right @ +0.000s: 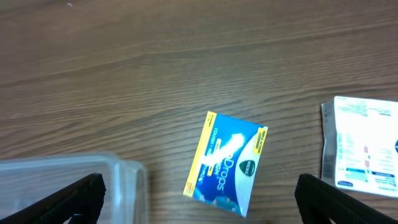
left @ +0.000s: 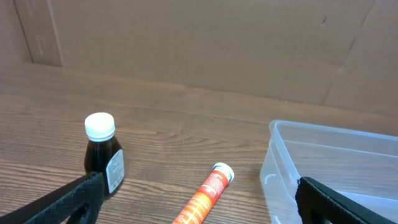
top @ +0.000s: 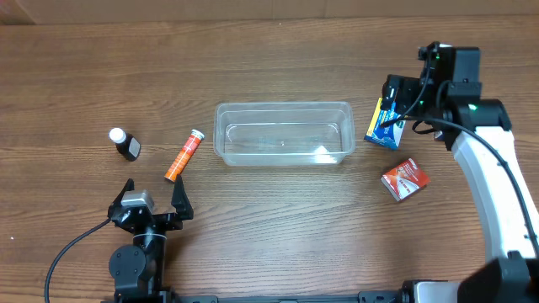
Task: Pack container
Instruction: 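Grasp the blue VapoDrops box with the right gripper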
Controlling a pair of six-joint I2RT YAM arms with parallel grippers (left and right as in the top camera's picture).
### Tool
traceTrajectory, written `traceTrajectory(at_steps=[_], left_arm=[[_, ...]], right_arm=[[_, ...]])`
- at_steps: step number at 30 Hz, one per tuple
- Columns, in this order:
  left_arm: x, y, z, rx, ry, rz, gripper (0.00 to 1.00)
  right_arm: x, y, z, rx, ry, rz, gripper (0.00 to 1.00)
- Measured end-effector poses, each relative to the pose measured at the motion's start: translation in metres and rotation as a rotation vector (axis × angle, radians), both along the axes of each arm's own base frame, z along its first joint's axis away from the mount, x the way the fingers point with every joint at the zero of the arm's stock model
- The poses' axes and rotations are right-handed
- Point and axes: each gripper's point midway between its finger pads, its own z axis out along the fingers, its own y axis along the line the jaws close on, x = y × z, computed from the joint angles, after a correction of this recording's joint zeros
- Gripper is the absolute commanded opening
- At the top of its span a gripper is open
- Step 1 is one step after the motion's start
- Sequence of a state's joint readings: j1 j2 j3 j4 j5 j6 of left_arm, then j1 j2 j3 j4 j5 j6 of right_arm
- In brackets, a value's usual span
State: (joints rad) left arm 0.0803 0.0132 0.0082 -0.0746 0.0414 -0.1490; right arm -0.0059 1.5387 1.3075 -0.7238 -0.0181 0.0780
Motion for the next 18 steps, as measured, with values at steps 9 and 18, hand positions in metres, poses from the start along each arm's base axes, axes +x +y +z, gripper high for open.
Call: traceTrajectory(at_steps=[9,18], left_arm=[[0.000,0.000,0.000,0.000,0.000,0.000,1.00],[0.000,0.000,0.000,0.000,0.000,0.000,1.00]], right_arm=[[0.008,-0.010,-0.053,0.016,0.129,-0.055,1.00],[0.001,-0.010,-0.118,0.088,0.311,-0.182,1.00]])
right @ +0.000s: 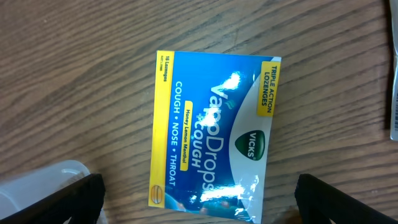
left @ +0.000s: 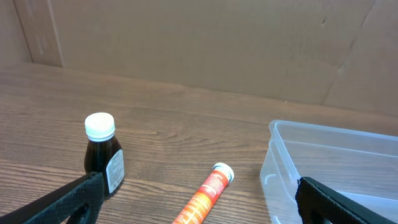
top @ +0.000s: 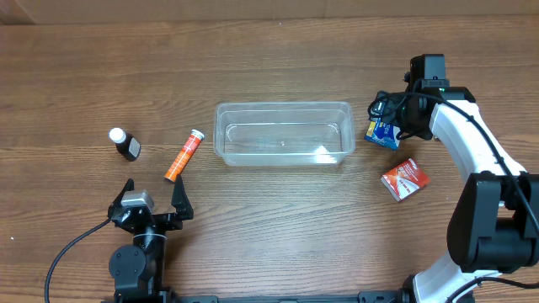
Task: Pack container
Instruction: 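Grasp the blue VapoDrops box with the right gripper, then carry the blue box into the container's right end and release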
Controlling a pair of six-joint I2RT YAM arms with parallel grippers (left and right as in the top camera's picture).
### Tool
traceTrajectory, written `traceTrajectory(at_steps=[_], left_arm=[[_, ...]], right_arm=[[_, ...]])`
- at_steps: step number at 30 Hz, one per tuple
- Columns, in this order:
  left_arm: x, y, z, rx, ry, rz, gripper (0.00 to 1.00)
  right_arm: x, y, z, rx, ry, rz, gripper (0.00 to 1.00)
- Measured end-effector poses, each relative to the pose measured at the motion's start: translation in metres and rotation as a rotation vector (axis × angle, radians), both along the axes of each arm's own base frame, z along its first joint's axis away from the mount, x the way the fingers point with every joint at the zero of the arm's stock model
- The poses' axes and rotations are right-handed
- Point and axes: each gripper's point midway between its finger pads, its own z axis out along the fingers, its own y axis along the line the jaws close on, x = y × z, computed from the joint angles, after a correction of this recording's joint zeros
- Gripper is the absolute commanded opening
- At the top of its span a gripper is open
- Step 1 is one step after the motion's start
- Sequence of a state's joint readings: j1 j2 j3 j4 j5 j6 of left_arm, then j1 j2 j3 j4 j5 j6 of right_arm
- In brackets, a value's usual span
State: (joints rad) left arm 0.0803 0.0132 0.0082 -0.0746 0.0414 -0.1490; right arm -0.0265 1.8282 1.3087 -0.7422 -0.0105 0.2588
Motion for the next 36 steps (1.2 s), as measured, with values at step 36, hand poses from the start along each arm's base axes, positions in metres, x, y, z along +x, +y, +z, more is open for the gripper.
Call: traceTrajectory(at_steps=[36], left_arm=[[0.000,0.000,0.000,0.000,0.000,0.000,1.00]], right_arm=[[0.017,-0.007,-0.062,-0.055,0.071,-0.008,0.69]])
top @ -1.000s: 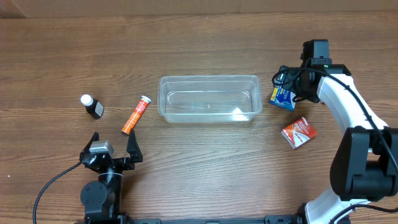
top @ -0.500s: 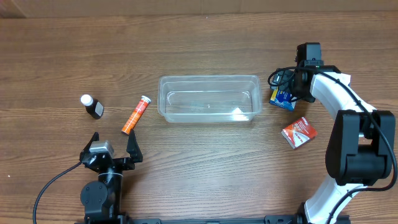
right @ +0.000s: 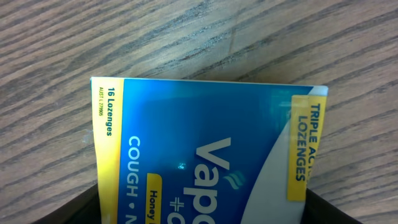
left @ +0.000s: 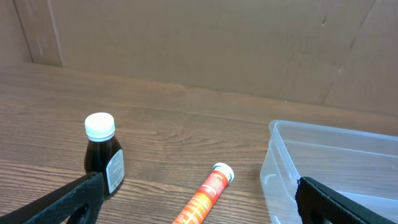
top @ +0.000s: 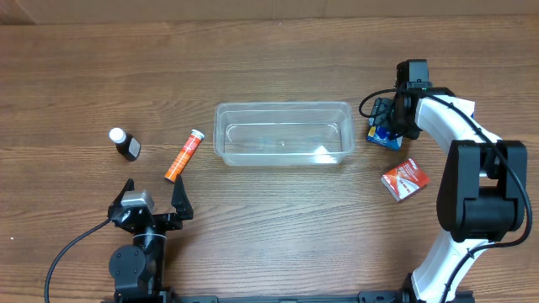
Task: Pack container
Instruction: 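Carry the blue box into the container's right end and release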
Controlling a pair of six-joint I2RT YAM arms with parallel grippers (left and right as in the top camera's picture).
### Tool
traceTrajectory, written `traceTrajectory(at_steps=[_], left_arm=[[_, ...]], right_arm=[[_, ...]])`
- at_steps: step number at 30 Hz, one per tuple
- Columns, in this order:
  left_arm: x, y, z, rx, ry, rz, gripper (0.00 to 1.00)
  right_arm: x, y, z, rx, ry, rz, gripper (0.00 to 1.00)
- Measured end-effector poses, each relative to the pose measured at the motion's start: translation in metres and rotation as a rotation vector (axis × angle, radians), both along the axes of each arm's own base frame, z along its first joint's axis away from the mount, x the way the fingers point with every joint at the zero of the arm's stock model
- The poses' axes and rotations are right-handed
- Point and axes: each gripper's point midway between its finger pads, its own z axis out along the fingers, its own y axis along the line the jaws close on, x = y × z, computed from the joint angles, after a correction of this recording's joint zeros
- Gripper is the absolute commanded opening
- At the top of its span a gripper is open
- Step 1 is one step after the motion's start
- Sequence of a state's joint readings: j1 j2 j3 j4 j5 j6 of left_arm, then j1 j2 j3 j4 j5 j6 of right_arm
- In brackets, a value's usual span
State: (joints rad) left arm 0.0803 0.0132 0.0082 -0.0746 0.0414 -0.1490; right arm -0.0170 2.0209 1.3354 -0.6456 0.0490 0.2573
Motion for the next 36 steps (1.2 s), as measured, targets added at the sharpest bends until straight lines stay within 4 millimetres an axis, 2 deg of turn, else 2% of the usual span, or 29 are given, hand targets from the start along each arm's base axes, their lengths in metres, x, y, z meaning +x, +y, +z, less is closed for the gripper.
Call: traceTrajectory(at_steps=[4,7,10,14,17,19,21,26,30,33,36], left_arm=[[0.000,0.000,0.000,0.000,0.000,0.000,1.00],[0.000,0.000,0.000,0.000,0.000,0.000,1.00],[0.000,0.000,0.000,0.000,0.000,0.000,1.00],[0.000,0.000,0.000,0.000,0.000,0.000,1.00],[0.000,0.000,0.000,0.000,0.000,0.000,1.00],[0.000,0.000,0.000,0.000,0.000,0.000,1.00],[0.000,0.000,0.000,0.000,0.000,0.000,1.00],[0.000,0.000,0.000,0.000,0.000,0.000,1.00],[0.000,0.000,0.000,0.000,0.000,0.000,1.00],[0.000,0.000,0.000,0.000,0.000,0.000,1.00],[0.000,0.000,0.000,0.000,0.000,0.000,1.00]], right_arm=[[-0.005,0.000,0.000,0.001,0.025,-0.001,0.70],[-0.018,0.001,0.002,0.004,0.088,-0.001,0.70],[-0.026,0.002,0.017,0.011,0.131,0.004,0.70],[-0.015,0.007,0.083,0.016,0.045,0.041,0.70],[-0.016,0.020,0.126,0.032,-0.029,0.102,0.70],[-0.024,0.041,0.152,0.073,-0.073,0.177,0.70],[-0.031,0.062,0.164,0.110,-0.092,0.238,0.70],[-0.052,0.130,0.172,0.163,-0.085,0.426,0.71],[-0.064,0.168,0.167,0.163,-0.080,0.519,0.71],[-0.063,0.175,0.164,0.141,-0.086,0.510,0.70],[-0.057,0.170,0.153,0.095,-0.069,0.452,0.70]])
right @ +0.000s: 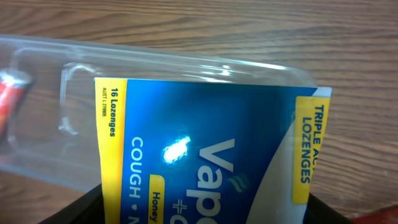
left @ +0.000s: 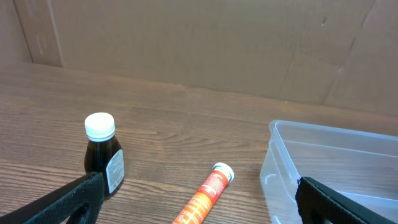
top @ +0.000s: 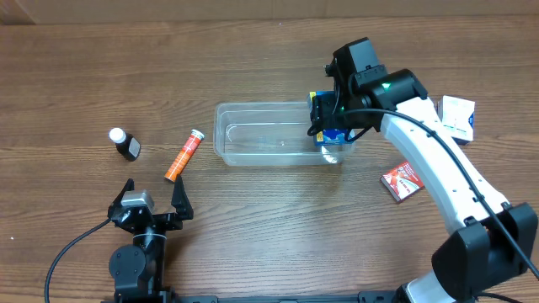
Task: Pack container
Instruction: 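Carry the blue box into the container's right end and release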
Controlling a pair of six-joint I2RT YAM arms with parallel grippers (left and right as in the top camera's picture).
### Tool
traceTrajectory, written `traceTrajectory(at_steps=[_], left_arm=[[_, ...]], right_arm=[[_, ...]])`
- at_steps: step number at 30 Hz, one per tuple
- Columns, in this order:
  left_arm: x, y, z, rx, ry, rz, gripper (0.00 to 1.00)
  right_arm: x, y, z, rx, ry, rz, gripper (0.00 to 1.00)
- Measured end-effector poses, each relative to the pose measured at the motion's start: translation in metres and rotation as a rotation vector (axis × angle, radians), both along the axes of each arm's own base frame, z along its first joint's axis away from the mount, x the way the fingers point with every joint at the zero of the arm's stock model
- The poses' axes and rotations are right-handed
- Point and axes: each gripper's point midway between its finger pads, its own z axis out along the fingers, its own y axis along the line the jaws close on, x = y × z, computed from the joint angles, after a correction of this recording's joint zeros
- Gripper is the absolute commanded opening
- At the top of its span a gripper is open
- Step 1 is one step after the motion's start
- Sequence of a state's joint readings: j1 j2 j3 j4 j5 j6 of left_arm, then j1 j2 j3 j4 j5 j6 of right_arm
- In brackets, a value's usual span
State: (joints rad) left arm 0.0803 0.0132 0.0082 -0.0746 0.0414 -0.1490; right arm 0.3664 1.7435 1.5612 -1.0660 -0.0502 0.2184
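A clear plastic container [top: 282,135] sits mid-table. My right gripper [top: 331,126] is shut on a blue and yellow lozenge box [top: 328,116], held above the container's right end. The right wrist view shows the box [right: 205,149] filling the space between the jaws of the right gripper [right: 202,208], with the container [right: 68,74] beneath it. An orange tube [top: 184,155] and a dark bottle with a white cap [top: 125,144] lie left of the container. My left gripper [top: 150,206] rests open at the front left, facing the tube [left: 205,198] and bottle [left: 102,155].
A red box [top: 404,179] lies on the table right of the container, toward the front. A white box [top: 459,115] sits at the far right. A cardboard wall [left: 199,43] backs the table.
My right gripper was down around the lozenge box on the table right of the container. It now holds the box lifted over the container's right end. The left arm has not moved.
My right gripper hung open above the lozenge box beside the container. It was then lower and closer over the box, then with its jaws around it on the table. Now the box is held over the container. The left gripper stayed open throughout.
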Motion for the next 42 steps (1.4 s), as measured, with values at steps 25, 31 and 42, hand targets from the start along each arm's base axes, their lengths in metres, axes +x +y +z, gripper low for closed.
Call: traceTrajectory(at_steps=[25,31,42], left_arm=[[0.000,0.000,0.000,0.000,0.000,0.000,1.00],[0.000,0.000,0.000,0.000,0.000,0.000,1.00],[0.000,0.000,0.000,0.000,0.000,0.000,1.00]], right_arm=[[0.014,-0.013,-0.058,-0.092,0.013,-0.074,0.70],[0.016,-0.012,-0.059,-0.089,0.004,-0.075,0.70],[0.008,-0.016,-0.063,-0.103,0.036,-0.077,0.79]])
